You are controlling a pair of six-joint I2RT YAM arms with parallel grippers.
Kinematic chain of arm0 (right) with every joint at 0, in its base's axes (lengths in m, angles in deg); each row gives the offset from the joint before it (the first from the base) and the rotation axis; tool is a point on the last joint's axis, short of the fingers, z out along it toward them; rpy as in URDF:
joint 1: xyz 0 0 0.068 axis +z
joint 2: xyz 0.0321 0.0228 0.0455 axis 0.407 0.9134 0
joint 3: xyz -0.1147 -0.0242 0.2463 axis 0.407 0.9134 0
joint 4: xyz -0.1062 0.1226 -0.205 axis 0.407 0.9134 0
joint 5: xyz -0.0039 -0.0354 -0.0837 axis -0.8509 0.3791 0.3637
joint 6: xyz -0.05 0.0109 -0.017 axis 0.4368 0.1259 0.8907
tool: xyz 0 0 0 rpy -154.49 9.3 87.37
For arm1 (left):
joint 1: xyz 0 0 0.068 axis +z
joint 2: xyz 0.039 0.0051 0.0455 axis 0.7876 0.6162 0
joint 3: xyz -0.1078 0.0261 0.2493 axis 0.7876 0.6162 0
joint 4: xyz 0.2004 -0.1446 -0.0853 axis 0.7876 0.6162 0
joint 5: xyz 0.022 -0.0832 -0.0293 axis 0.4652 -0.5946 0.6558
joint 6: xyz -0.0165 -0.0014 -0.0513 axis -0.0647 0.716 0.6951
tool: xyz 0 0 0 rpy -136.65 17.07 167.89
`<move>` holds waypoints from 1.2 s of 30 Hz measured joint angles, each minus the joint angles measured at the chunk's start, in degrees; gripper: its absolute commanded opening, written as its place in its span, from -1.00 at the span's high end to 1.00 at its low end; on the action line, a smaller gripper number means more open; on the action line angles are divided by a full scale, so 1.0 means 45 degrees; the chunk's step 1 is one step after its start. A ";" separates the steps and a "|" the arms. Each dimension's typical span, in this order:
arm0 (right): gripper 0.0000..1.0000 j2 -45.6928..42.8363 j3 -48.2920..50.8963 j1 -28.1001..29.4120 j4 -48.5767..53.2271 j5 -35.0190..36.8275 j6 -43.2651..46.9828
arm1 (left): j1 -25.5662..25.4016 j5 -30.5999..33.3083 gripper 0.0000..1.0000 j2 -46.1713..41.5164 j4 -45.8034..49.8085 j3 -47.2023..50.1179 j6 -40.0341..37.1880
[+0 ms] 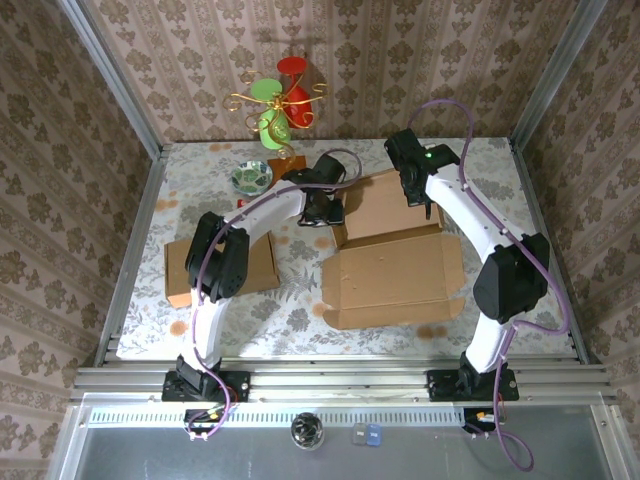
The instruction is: Fold the paper box
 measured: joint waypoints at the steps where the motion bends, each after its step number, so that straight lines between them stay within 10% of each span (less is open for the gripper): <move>1: 1.00 0.0010 0.0000 -0.0039 0.0000 -0.0005 -0.0029 | 0.0000 -0.0102 0.18 -0.0005 -0.0029 0.0000 0.0058; 36: 1.00 0.0821 0.0583 -0.3585 0.0359 -0.2424 -0.2346 | -0.1258 -0.0957 -0.11 -0.4109 0.0112 0.1783 0.1933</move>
